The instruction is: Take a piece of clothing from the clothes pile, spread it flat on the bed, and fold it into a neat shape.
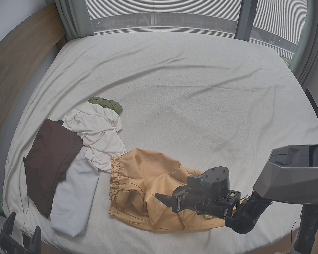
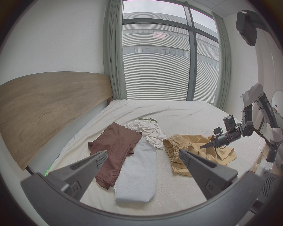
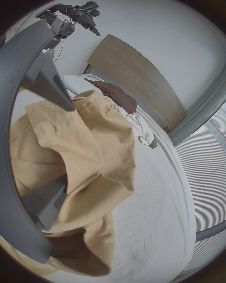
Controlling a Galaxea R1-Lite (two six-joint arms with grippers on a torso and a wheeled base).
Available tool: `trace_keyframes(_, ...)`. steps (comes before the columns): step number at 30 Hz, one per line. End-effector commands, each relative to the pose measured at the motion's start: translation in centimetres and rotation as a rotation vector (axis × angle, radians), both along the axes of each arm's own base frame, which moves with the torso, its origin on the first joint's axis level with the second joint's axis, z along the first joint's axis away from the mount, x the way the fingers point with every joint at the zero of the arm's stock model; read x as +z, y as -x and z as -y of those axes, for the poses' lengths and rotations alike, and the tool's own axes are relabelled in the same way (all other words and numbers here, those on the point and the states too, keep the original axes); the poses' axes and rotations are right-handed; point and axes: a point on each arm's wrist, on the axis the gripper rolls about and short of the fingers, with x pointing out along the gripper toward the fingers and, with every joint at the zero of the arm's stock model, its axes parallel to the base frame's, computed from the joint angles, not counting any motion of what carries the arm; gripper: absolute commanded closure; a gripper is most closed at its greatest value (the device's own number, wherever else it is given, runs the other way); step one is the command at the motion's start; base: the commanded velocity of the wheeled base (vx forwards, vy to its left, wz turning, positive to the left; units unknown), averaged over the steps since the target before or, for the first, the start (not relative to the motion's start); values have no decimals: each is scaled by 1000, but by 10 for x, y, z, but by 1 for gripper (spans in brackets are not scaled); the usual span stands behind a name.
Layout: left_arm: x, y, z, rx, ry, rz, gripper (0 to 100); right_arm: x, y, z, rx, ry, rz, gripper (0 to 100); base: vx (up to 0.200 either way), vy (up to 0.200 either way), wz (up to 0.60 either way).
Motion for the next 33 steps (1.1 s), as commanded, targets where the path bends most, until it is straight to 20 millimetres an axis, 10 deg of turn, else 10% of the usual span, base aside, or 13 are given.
trace_keyframes(1, -5, 0, 0, 0, 0, -1, 0, 1, -3, 3, -16, -15, 7, 100, 0, 0, 0)
trace_keyframes(18, -5, 0, 0, 0, 0, -1, 0, 21, -21, 43, -146, -146, 76, 100, 0, 0, 0)
trace_keyframes(33, -5, 0, 0, 0, 0, -1, 0, 29, -16, 33, -51, -252, 81, 100, 0, 0, 0)
